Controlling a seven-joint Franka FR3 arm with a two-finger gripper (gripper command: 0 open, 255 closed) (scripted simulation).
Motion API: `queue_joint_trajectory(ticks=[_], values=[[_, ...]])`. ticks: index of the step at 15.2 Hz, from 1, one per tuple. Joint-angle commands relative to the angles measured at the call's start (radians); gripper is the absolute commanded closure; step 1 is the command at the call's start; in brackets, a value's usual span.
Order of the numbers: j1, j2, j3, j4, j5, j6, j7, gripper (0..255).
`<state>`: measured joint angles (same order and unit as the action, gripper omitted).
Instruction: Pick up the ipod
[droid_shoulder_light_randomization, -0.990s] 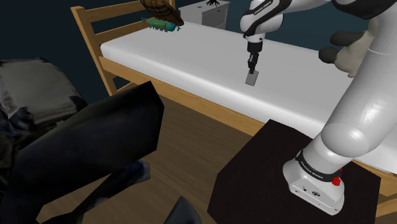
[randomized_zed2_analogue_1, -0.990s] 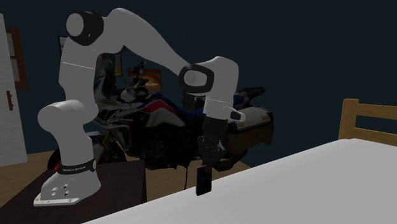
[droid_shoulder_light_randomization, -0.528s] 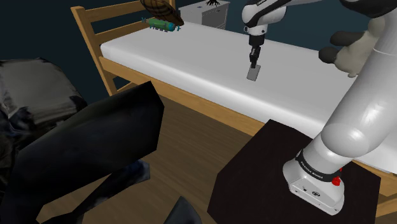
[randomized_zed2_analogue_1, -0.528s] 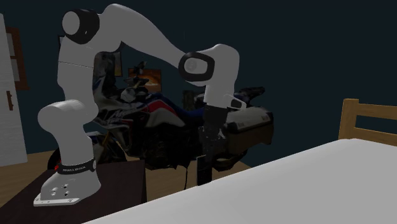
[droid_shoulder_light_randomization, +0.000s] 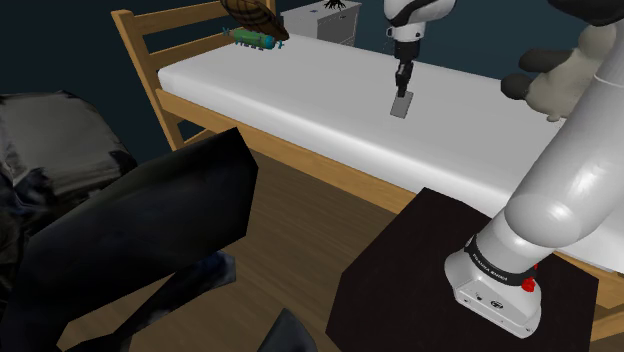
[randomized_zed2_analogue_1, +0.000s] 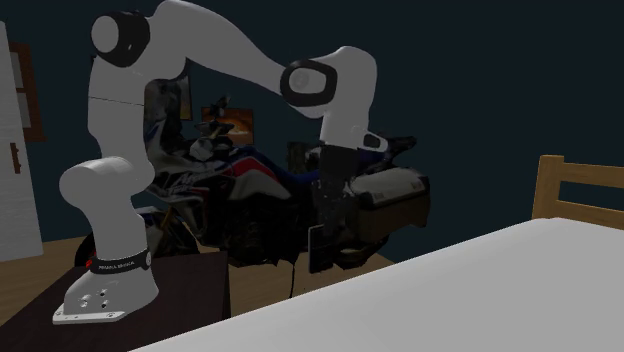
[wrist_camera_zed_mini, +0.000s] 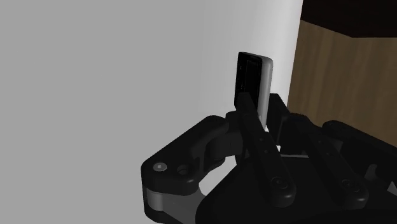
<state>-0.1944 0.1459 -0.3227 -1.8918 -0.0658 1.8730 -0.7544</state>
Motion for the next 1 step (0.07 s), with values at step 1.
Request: queue_joint_trajectory(ticks=[1], values=[[0.0, -0.002, 0.0, 0.005, -0.001, -0.007, -0.001, 255]])
